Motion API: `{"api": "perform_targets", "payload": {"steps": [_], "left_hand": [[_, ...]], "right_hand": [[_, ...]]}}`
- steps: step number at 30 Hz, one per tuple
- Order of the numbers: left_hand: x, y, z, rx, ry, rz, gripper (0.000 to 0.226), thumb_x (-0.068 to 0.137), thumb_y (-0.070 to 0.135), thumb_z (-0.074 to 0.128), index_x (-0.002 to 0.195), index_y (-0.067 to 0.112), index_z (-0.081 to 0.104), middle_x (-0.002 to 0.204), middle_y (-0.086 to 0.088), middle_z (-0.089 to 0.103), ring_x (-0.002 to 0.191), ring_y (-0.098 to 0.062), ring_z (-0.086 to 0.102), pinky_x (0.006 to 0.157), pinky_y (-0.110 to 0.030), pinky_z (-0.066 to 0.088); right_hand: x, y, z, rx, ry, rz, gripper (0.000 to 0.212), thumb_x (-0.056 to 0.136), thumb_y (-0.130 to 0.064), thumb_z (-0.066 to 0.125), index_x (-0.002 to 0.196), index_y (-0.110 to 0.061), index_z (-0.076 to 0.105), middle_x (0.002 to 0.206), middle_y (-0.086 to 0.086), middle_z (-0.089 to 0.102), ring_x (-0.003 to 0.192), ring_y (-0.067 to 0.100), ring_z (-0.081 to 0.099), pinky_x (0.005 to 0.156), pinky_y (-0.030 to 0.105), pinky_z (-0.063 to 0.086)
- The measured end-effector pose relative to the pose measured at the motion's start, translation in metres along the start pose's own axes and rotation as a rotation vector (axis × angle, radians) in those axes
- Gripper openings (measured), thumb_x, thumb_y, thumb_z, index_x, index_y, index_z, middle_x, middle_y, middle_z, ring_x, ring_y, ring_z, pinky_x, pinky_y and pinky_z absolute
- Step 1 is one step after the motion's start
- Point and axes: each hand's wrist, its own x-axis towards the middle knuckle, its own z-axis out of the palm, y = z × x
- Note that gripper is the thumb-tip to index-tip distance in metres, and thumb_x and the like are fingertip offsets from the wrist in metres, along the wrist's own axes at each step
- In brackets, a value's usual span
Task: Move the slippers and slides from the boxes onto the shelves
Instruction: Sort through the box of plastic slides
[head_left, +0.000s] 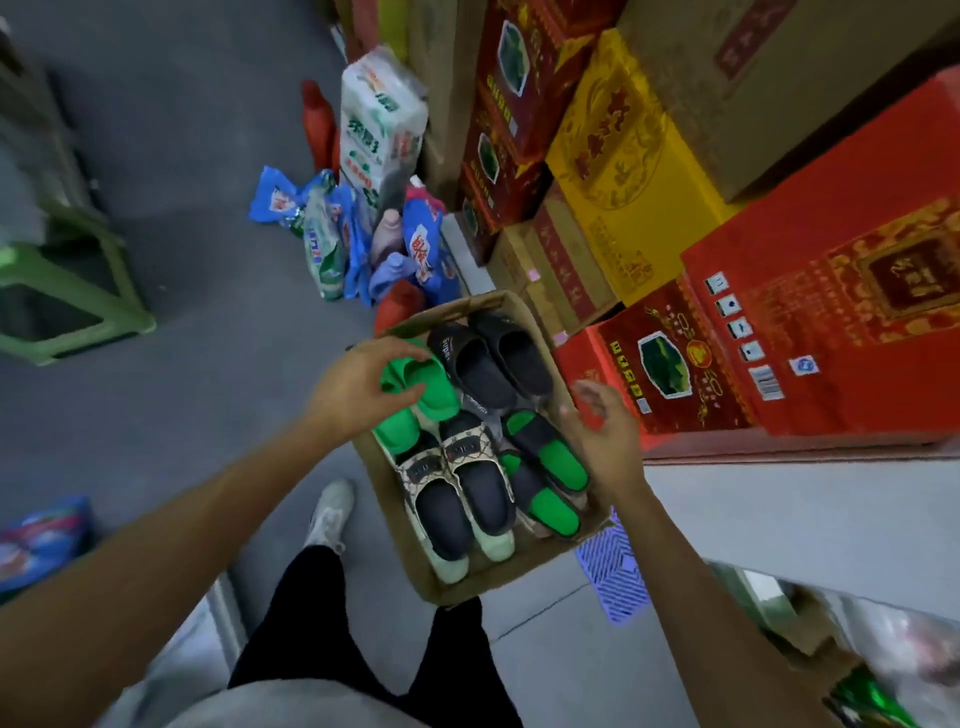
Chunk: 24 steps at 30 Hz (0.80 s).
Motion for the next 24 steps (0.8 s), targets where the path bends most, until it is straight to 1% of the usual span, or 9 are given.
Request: {"api": "perform_targets", "payload": {"steps": [2, 4, 7, 10, 13, 15, 21, 23, 24], "left_hand": [[-0.022, -0.017, 0.033, 0.057, -0.019, -0.051, 0.048, 0.08, 0.05, 0.06, 0.118, 0.022, 0.069, 0.119, 0.004, 0.069, 0.111, -0.019, 0.064, 0.099, -0.031, 0.047], [-0.047, -0.036, 0.073, 0.047, -0.012, -0.136, 0.053, 0.079, 0.052, 0.055, 0.118, 0.019, 0.069, 0.12, -0.002, 0.07, 0.111, -0.024, 0.065, 0.097, -0.034, 0.047], [-0.078, -0.066, 0.13, -0.019, 0.051, -0.322, 0.058, 0.077, 0.053, 0.055, 0.121, 0.018, 0.068, 0.127, -0.003, 0.066, 0.118, -0.024, 0.06, 0.099, -0.028, 0.04], [-0.1, -0.103, 0.182, -0.053, 0.115, -0.473, 0.05, 0.082, 0.041, 0.061, 0.124, 0.014, 0.065, 0.128, -0.004, 0.062, 0.117, -0.024, 0.059, 0.095, -0.021, 0.037], [-0.109, -0.141, 0.225, 0.025, 0.112, -0.539, 0.059, 0.079, 0.041, 0.052, 0.13, 0.011, 0.059, 0.132, -0.009, 0.056, 0.12, -0.032, 0.056, 0.099, -0.035, 0.044], [-0.11, -0.164, 0.247, 0.065, 0.111, -0.581, 0.065, 0.077, 0.035, 0.054, 0.137, 0.011, 0.054, 0.14, -0.011, 0.051, 0.126, -0.035, 0.051, 0.105, -0.041, 0.042], [-0.097, -0.222, 0.29, -0.021, 0.342, -0.805, 0.074, 0.089, 0.011, 0.064, 0.154, 0.006, 0.029, 0.16, -0.013, 0.032, 0.147, -0.03, 0.029, 0.122, -0.04, 0.023], [-0.095, -0.236, 0.304, -0.122, 0.415, -0.845, 0.079, 0.093, 0.011, 0.061, 0.158, 0.01, 0.018, 0.163, -0.009, 0.027, 0.147, -0.028, 0.031, 0.121, -0.042, 0.027], [-0.094, -0.243, 0.311, -0.204, 0.459, -0.869, 0.08, 0.095, 0.014, 0.061, 0.159, 0.014, 0.013, 0.162, -0.005, 0.029, 0.143, -0.027, 0.039, 0.117, -0.043, 0.034]], "right_hand": [[0.018, 0.035, 0.005, -0.049, -0.048, 0.007, 0.035, 0.09, -0.03, 0.07, 0.122, -0.02, 0.061, 0.114, -0.008, 0.062, 0.106, 0.013, 0.06, 0.094, 0.035, 0.048], [0.035, 0.071, 0.015, -0.11, -0.106, 0.006, 0.036, 0.091, -0.029, 0.069, 0.124, -0.017, 0.061, 0.115, -0.003, 0.064, 0.108, 0.019, 0.061, 0.093, 0.035, 0.048], [0.057, 0.118, 0.036, -0.176, -0.191, 0.029, 0.042, 0.092, -0.027, 0.067, 0.131, -0.015, 0.057, 0.124, 0.007, 0.063, 0.112, 0.026, 0.06, 0.091, 0.035, 0.046], [0.077, 0.16, 0.061, -0.227, -0.209, 0.05, 0.051, 0.091, -0.033, 0.065, 0.137, -0.015, 0.051, 0.13, 0.011, 0.058, 0.116, 0.03, 0.057, 0.097, 0.04, 0.047], [0.103, 0.205, 0.088, -0.266, -0.181, 0.046, 0.058, 0.086, -0.038, 0.062, 0.138, -0.017, 0.048, 0.129, 0.015, 0.057, 0.113, 0.034, 0.058, 0.095, 0.046, 0.049], [0.117, 0.227, 0.104, -0.267, -0.135, 0.061, 0.061, 0.084, -0.037, 0.062, 0.139, -0.017, 0.045, 0.131, 0.015, 0.054, 0.114, 0.035, 0.057, 0.096, 0.046, 0.049], [0.149, 0.268, 0.138, -0.307, -0.079, 0.036, 0.068, 0.091, -0.021, 0.066, 0.149, -0.005, 0.035, 0.146, 0.021, 0.045, 0.135, 0.035, 0.043, 0.113, 0.04, 0.034], [0.154, 0.276, 0.143, -0.325, -0.044, 0.025, 0.069, 0.091, -0.019, 0.066, 0.15, -0.006, 0.033, 0.148, 0.021, 0.042, 0.137, 0.034, 0.04, 0.115, 0.039, 0.031], [0.156, 0.28, 0.143, -0.333, -0.009, 0.012, 0.069, 0.091, -0.017, 0.065, 0.151, -0.006, 0.032, 0.147, 0.021, 0.042, 0.137, 0.035, 0.039, 0.115, 0.039, 0.03]]}}
